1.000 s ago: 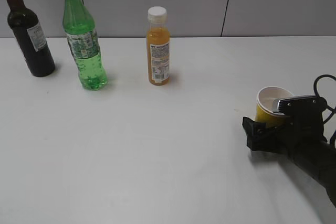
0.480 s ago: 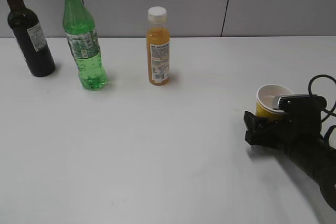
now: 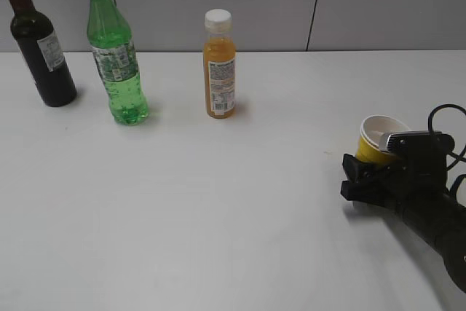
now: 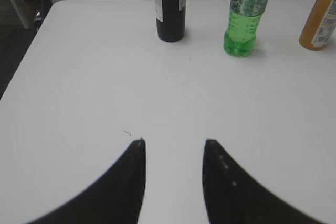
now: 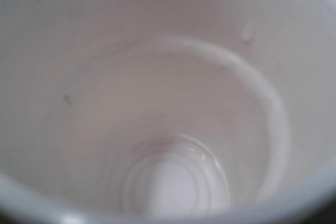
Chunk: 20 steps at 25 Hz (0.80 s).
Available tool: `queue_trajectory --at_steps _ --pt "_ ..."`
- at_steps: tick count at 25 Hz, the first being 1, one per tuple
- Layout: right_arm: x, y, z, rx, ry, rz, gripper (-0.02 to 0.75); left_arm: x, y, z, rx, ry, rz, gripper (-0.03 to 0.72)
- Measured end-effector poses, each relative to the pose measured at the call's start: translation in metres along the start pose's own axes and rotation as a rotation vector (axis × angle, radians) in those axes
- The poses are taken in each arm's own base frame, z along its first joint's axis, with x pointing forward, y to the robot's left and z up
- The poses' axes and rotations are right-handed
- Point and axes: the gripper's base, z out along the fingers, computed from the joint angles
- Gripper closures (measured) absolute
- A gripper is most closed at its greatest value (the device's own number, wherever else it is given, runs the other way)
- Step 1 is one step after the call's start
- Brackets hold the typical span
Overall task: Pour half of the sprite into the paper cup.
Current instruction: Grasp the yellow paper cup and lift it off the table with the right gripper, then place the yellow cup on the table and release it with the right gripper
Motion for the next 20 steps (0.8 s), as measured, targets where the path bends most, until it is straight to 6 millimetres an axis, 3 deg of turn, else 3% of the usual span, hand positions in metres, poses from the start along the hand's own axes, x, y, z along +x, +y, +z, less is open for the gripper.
queue_trajectory --at_steps 13,20 --pt "-0.005 0.015 -0.017 -0.16 0.07 -0.171 0.29 0.0 0.0 0.0 0.0 0.0 0.0 0.405" --pt "-0.014 0.035 -0.005 -0.36 0.027 -0.247 0.29 0.0 0.0 0.0 0.0 0.0 0.0 0.405"
